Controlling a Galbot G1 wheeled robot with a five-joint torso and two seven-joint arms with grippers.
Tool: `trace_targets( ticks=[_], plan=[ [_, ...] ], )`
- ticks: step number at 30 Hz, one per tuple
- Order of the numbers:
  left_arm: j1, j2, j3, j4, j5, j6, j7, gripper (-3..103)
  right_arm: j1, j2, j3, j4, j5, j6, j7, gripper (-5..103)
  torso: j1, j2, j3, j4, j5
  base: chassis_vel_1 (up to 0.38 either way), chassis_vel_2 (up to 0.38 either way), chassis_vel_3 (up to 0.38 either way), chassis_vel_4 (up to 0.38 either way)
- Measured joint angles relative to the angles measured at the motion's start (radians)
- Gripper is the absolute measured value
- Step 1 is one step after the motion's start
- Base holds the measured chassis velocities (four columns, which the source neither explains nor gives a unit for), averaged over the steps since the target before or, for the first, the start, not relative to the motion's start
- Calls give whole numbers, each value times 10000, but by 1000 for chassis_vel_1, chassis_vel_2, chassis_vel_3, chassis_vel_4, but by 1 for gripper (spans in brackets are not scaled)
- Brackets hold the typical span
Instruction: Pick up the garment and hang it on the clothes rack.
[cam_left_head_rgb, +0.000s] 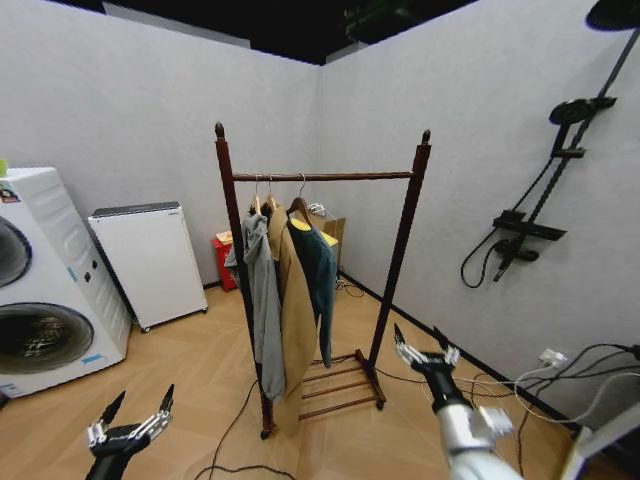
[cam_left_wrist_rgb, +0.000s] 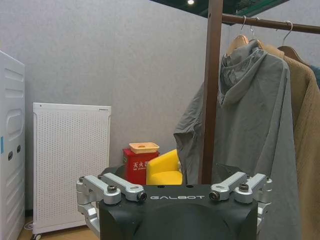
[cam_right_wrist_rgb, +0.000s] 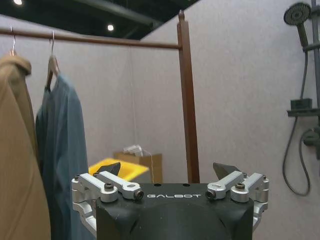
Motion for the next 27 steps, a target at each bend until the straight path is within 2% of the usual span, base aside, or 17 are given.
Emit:
trace_targets(
  ticks=[5, 27],
  plan=[
    [0, 0, 0, 0, 0, 0, 0, 100, -322, 39, -361, -272, -245, 233, 167, 100, 2, -1, 1, 4, 0, 0, 0, 0, 0],
    [0, 0, 0, 0, 0, 0, 0, 100, -144, 33, -418, -357, -238, 161, 168, 100, 4, -2, 1, -1, 1, -15, -11, -11, -10]
  ],
)
